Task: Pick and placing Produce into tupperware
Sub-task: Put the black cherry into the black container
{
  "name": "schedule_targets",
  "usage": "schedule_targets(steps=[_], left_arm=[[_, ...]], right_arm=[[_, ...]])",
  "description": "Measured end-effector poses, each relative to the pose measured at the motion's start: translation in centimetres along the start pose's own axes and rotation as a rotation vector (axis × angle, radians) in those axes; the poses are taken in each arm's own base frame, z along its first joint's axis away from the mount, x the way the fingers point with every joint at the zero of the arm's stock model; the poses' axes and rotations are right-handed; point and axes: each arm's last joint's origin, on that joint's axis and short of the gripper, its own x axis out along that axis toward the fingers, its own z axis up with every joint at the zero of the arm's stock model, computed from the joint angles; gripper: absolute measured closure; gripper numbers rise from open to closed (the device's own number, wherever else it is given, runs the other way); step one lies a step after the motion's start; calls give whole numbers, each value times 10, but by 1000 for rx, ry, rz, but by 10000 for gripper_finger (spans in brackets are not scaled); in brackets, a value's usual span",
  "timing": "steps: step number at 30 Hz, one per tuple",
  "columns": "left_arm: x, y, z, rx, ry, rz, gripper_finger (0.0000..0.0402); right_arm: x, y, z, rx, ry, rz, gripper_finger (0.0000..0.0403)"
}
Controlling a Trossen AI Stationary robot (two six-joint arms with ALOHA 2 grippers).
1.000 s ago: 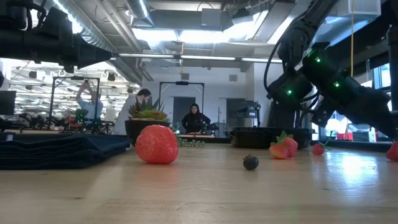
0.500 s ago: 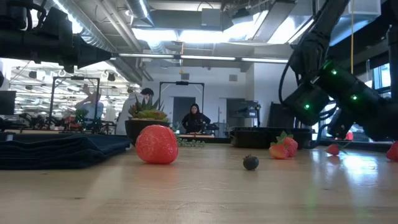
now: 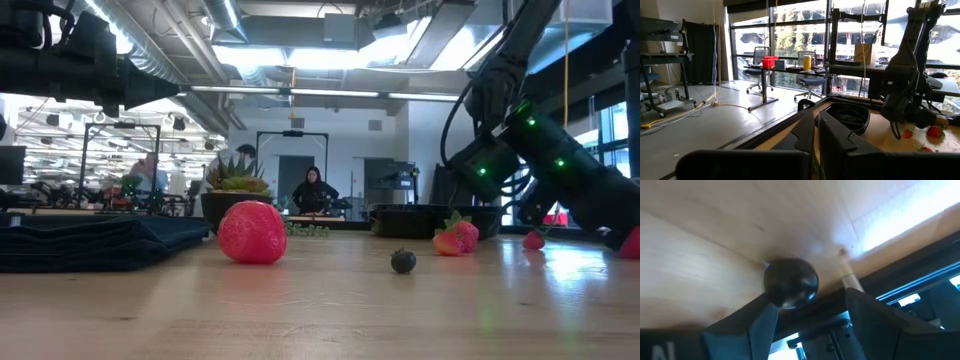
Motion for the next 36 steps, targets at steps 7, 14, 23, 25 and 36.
schedule_targets(steps=[7,14,23,25,36], left_arm=[[0,0,0,0,0,0,397],[0,0,0,0,0,0,399],[0,0,0,0,0,0,377],[0,0,0,0,0,0,372],[0,0,0,0,0,0,349]], right_arm=[[0,0,1,-4,-4,2,168],[-13,0,3,18,-36,5,168],[-28,2,9,0,-122,43,168],[-28,2,9,3,-120,42,168],[-27,2,8,5,-111,54,168]])
